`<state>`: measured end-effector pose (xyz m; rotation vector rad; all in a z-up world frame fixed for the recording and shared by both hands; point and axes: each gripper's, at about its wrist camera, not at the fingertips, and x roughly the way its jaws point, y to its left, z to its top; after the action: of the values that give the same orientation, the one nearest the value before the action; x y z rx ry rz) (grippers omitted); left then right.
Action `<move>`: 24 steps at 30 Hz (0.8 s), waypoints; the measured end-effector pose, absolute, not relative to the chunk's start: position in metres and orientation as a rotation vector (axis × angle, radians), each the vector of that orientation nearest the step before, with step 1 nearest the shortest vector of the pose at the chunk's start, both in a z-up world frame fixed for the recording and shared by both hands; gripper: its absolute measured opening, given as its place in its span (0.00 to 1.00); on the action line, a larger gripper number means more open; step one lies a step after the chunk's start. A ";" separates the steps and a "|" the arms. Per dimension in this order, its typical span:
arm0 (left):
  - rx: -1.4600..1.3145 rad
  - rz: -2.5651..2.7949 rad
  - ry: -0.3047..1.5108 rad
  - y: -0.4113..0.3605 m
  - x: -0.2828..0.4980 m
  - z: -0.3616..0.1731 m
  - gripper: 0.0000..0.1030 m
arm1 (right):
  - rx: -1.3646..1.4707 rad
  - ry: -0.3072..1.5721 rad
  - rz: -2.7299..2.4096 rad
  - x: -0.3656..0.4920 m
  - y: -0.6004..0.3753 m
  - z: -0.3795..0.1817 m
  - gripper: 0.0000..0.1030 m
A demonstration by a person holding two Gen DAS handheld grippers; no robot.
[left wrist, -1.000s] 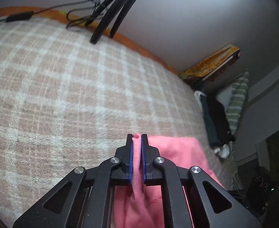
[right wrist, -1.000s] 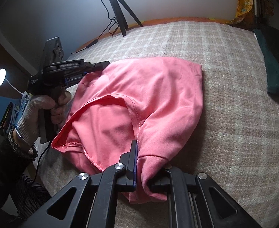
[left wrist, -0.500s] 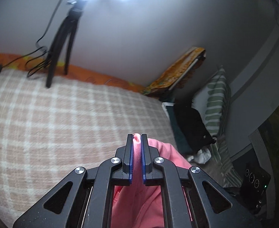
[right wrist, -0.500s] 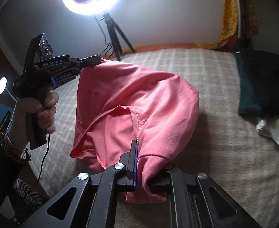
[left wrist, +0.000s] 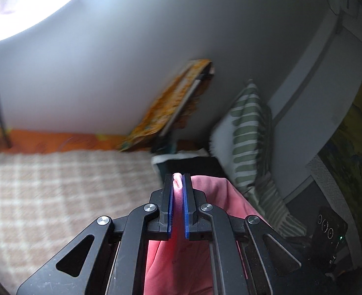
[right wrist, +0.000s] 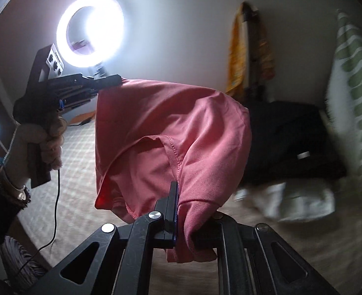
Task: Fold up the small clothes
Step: 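Carry the folded shirt with both tools toward the striped pillow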
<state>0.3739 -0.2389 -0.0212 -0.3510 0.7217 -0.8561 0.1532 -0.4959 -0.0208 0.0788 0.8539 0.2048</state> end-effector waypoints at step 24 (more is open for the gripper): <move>-0.162 -0.787 0.730 -0.443 0.458 -0.058 0.05 | 0.119 0.914 0.055 0.256 -0.698 -0.069 0.08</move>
<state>0.4579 -0.4429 -0.0576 -0.1624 0.7299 -0.7867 0.2562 -0.6978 -0.0688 0.1192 0.9142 0.0550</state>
